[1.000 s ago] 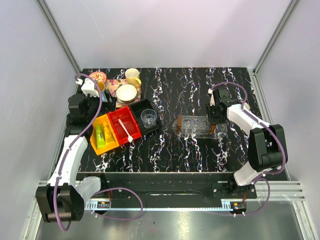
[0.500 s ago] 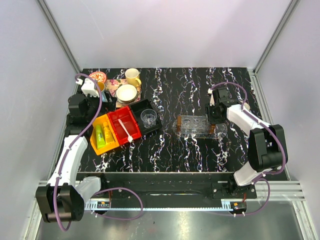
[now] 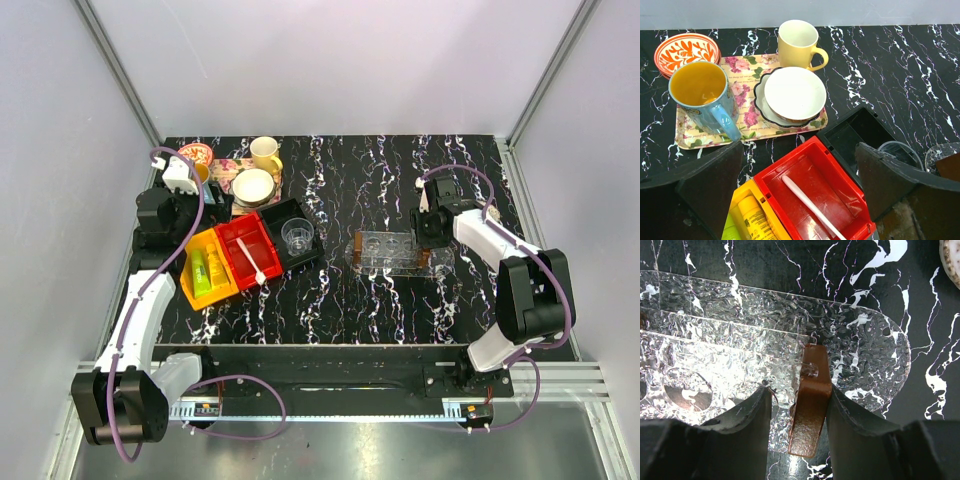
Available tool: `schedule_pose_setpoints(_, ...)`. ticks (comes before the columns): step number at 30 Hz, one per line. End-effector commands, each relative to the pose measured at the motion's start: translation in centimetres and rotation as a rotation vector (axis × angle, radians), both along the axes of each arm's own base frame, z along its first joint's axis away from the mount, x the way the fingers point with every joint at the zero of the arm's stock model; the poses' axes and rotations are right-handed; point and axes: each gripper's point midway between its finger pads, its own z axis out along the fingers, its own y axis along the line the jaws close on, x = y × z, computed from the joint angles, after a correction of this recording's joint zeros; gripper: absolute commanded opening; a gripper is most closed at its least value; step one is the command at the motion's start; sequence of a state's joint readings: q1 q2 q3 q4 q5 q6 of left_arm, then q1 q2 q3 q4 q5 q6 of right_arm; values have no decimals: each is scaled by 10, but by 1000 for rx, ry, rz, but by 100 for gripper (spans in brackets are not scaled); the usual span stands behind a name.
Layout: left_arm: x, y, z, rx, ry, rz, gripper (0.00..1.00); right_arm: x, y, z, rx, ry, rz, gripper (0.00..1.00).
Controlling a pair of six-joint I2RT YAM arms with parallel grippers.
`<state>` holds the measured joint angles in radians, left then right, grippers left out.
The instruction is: Prepare toiletry sets of a toothbrush and toothpaste on the tray
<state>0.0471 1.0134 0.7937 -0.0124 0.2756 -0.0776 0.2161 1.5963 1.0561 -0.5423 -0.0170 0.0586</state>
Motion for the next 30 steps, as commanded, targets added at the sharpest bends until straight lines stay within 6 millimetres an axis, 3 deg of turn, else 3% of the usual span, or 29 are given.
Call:
schedule_pose_setpoints(1,2,0,17,1,-65,5,99,11,10,22,43,-91,3,0)
schedule_pose_setpoints(22,2,1,16,2,-64,6,99,8,8,23,40,-98,-3,31)
schedule_pose_setpoints(30,1,0,15,1,-61,0,99,10,8,27,39,-107,-2,52)
